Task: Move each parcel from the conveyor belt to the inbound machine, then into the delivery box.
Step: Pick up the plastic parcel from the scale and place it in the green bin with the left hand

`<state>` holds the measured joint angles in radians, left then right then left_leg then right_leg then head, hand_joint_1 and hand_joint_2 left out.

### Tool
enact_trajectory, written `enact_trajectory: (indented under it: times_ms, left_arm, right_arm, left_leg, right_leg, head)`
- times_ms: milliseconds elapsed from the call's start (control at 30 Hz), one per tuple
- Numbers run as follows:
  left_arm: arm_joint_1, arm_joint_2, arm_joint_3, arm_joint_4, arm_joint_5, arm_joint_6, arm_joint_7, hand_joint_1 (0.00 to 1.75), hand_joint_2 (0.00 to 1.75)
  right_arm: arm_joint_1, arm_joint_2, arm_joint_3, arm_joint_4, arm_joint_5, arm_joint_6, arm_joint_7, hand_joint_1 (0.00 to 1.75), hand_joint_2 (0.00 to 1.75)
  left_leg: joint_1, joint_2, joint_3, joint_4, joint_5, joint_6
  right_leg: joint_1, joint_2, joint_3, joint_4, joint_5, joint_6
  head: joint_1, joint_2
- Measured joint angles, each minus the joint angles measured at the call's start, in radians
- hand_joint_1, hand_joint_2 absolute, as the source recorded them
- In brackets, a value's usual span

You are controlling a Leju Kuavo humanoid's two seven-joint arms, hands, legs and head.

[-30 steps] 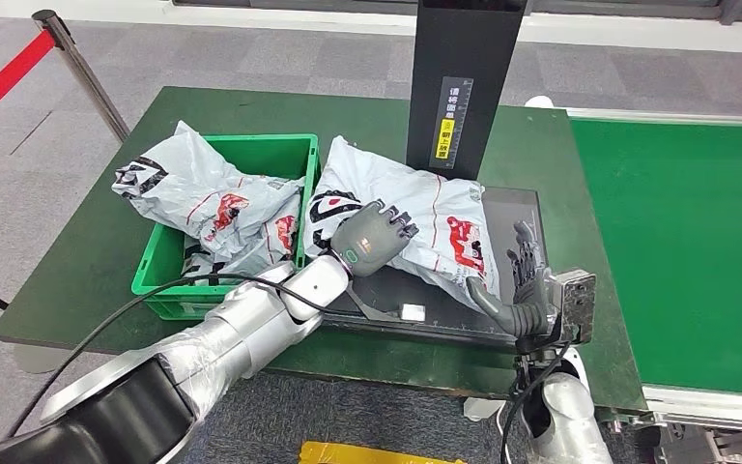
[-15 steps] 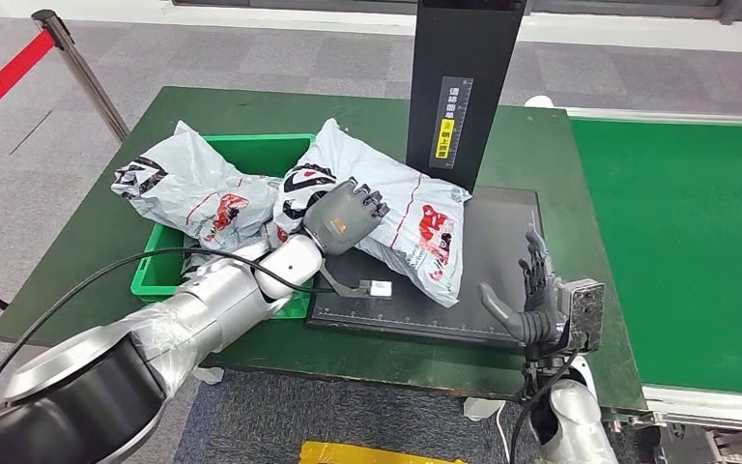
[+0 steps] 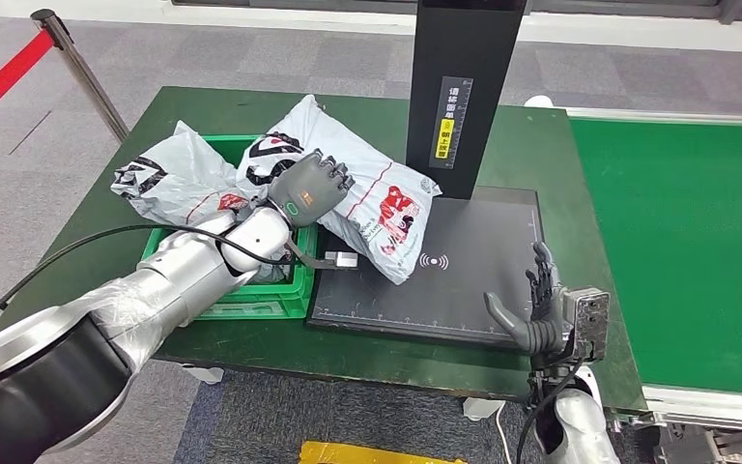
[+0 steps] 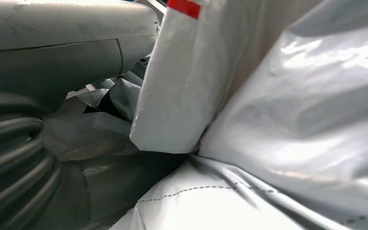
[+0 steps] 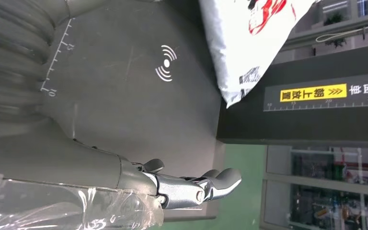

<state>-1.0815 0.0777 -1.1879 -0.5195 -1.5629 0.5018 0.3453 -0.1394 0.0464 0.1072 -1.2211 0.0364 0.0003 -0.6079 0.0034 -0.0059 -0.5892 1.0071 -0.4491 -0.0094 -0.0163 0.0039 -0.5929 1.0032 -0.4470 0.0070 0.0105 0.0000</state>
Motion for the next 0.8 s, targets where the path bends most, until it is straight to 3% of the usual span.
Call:
enact_trajectory:
  times_ms: [400, 800]
  left_arm:
    - [-0.095, 0.106, 0.042, -0.020, 0.000, -0.042, -0.039, 1.75, 1.75]
    - [-0.118, 0.263, 0.261, -0.034, 0.000, -0.027, -0.085, 1.75, 1.75]
  right_arm:
    - [0.029, -0.007, -0.032, 0.000, 0.003, -0.003, 0.001, 0.00, 1.75]
    - [0.076, -0.011, -0.066, -0.034, 0.023, 0.016, 0.030, 0.00, 1.75]
  left_leg:
    - [0.001, 0.001, 0.000, 0.000, 0.000, 0.000]
    - [0.001, 0.003, -0.002, 0.000, 0.000, -0.001]
  right_leg:
    - [0.001, 0.001, 0.000, 0.001, 0.000, 0.000]
    - [0.001, 0.003, -0.003, 0.001, 0.000, -0.001]
  head:
    - [0.000, 0.000]
    - [0.000, 0.000]
